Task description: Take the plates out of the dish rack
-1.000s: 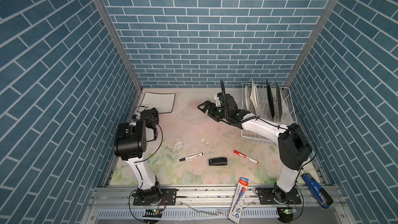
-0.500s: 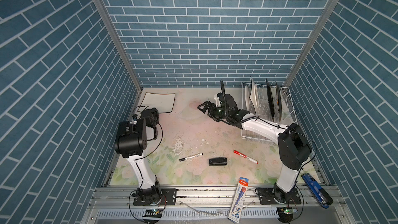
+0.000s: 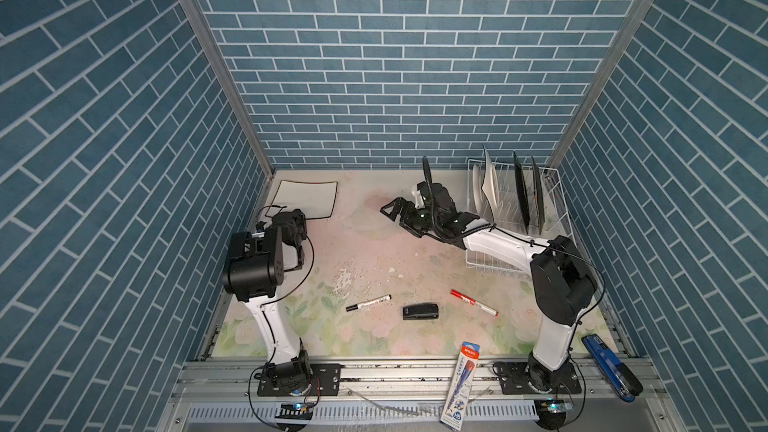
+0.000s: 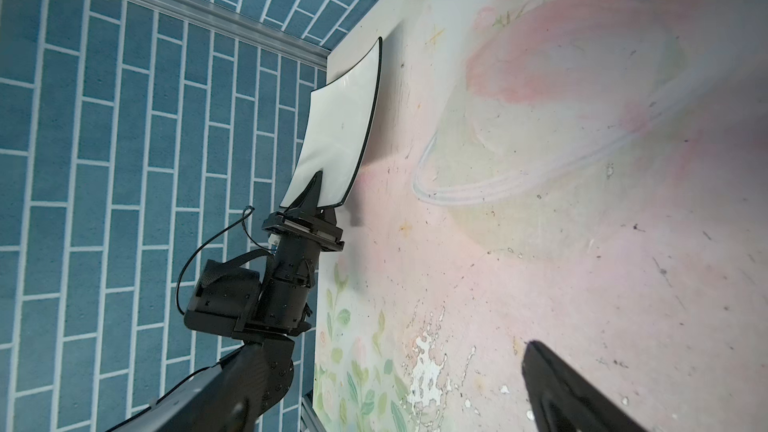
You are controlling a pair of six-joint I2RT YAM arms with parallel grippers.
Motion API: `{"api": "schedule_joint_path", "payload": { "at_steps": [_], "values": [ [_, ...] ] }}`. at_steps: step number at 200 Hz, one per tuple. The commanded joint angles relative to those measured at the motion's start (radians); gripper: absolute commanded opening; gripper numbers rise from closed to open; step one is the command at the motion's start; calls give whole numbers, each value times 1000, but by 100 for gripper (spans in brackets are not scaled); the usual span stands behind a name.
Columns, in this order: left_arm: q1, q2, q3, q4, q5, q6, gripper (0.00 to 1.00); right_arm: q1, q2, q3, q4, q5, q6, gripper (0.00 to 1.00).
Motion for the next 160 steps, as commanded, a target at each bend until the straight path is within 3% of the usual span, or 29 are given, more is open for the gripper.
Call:
{"api": "schedule_joint_path", "payload": {
  "at_steps": [1,160],
  "values": [
    [11,-10,51,200,5,-5,0,1,21,41,25,-18,30,97],
    [20,22,47,197,9,-1,0,2,49,52,38,-32,49,96]
  ]
}}
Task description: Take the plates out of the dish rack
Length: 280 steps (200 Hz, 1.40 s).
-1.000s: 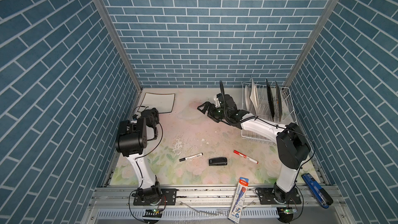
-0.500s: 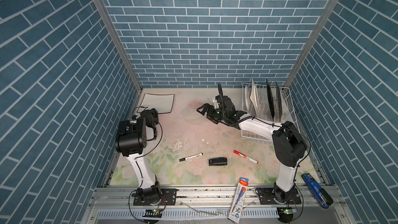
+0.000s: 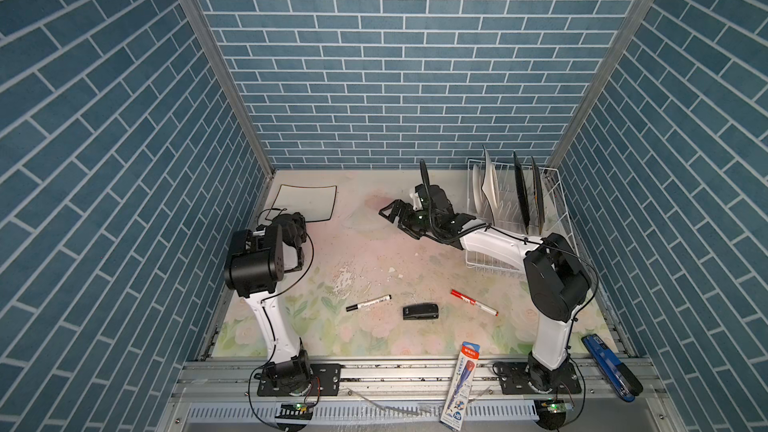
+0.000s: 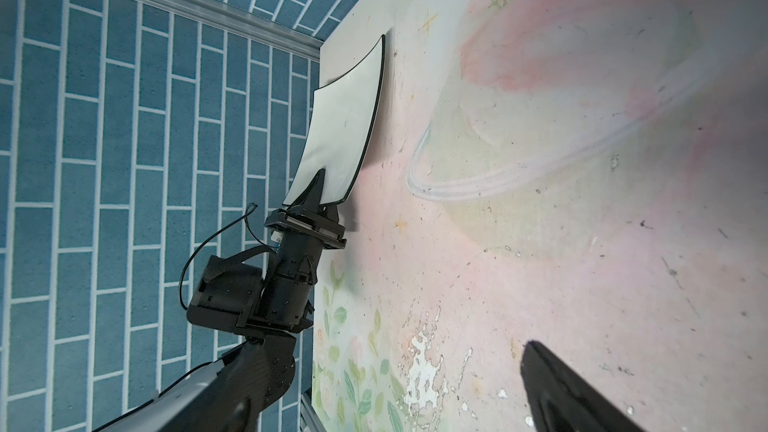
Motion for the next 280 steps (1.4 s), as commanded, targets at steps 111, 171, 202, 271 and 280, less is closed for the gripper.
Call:
{"api": "schedule_joint_path", "payload": {
  "at_steps": [111,171,202,271,280],
  "values": [
    [13,-45,22,151,12,6,41,4,-17,29,5,-1,23,95],
    [15,-78,4,69,12,0,58,4,-43,4,4,8,19,95],
    [16,-124,0,-86,-2,18,67,4,-67,-19,8,18,12,95],
    [22,-169,-7,-235,-15,51,76,11,-115,-39,0,44,-5,95],
    [22,-167,-11,-226,-11,51,76,13,-121,-43,0,45,-7,95]
  ]
}}
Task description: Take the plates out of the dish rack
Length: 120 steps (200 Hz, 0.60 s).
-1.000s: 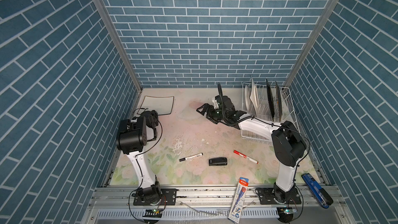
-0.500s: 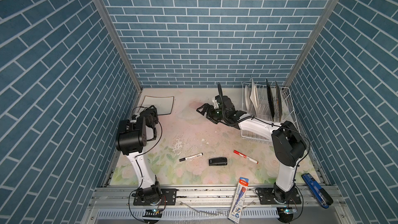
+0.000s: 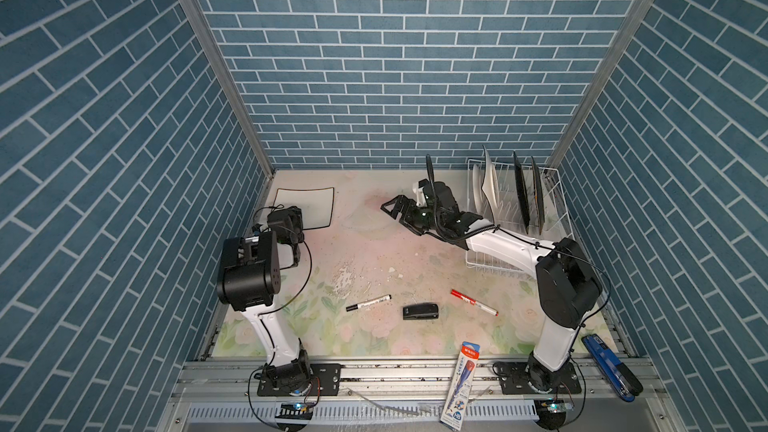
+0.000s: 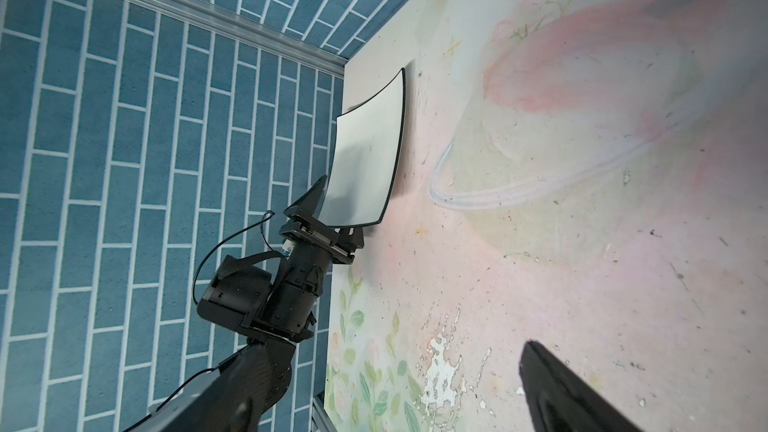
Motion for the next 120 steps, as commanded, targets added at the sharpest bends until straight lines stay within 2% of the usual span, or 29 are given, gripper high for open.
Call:
{"api": "schedule_joint_path", "payload": {
  "at_steps": [1,45,88,120],
  "values": [
    [10,-37,-9,14,-9,25,76,10,-49,-29,0,23,-7,95],
    [15,-41,-26,-1,-1,23,78,9,-69,-49,-2,28,-10,95],
    [23,-88,-33,-118,-3,66,81,10,-89,-54,-30,42,-15,95],
    [35,-111,-56,-142,4,73,82,15,-117,-75,-40,58,-26,95]
  ]
}}
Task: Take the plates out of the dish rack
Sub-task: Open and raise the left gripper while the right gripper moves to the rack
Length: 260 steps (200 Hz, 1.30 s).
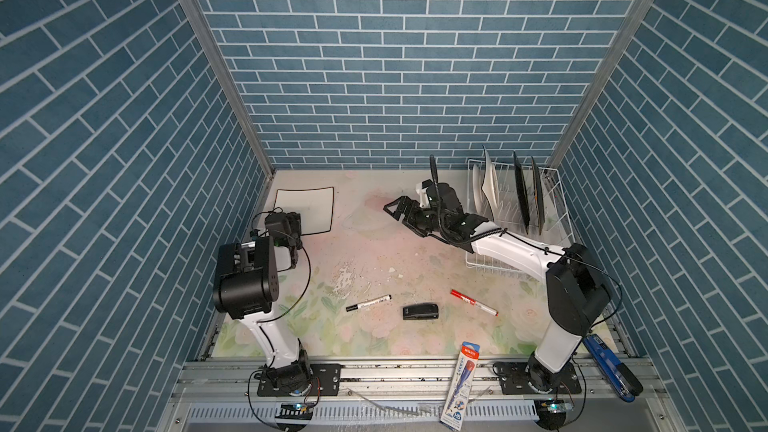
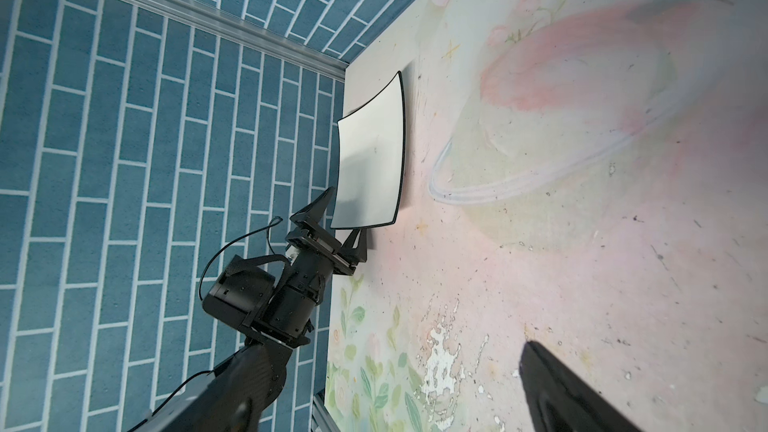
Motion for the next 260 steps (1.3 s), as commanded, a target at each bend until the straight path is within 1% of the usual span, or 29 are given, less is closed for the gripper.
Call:
{"api": "schedule_joint_path", "payload": {
  "at_steps": [1,29,33,61,77,95,108,116,127,138,159,172,194,228,239,260],
  "values": [
    [15,-38,-22,-19,0,36,82,10,-54,-34,-15,32,-23,95],
    [16,-83,-34,-48,5,76,82,16,-88,-51,-35,57,-31,95],
    [16,-95,-55,-62,-2,88,82,18,-95,-53,-42,64,-34,95],
    [18,-203,-89,-184,-58,163,84,34,-147,-78,-69,110,-60,96],
    [19,-259,-111,-225,-60,180,84,41,-185,-108,-73,136,-61,96],
    [18,-327,-122,-279,-55,225,84,45,-237,-146,-82,167,-74,96],
    [18,-373,-143,-270,-52,266,85,44,-280,-170,-98,185,-91,96],
    [19,-396,-143,-280,-26,297,85,44,-306,-180,-113,213,-111,96],
    [18,-419,-115,-333,33,404,85,45,-343,-185,-152,241,-138,96],
    [14,-437,-84,-386,105,469,86,47,-377,-186,-196,275,-169,96],
    [-5,-484,-76,-411,221,516,86,48,-425,-167,-310,363,-251,96],
    [-39,-521,-82,-422,250,540,86,49,-441,-134,-399,429,-305,96],
    [-144,-583,-82,-451,231,604,86,51,-443,-55,-566,555,-368,96],
    [-318,-657,-116,-417,184,666,87,57,-444,9,-685,750,-475,96],
    [-360,-668,-105,-447,185,699,87,57,-434,41,-738,833,-500,96],
    [-432,-675,-108,-453,174,716,87,58,-376,130,-858,1049,-536,99]
  ]
}}
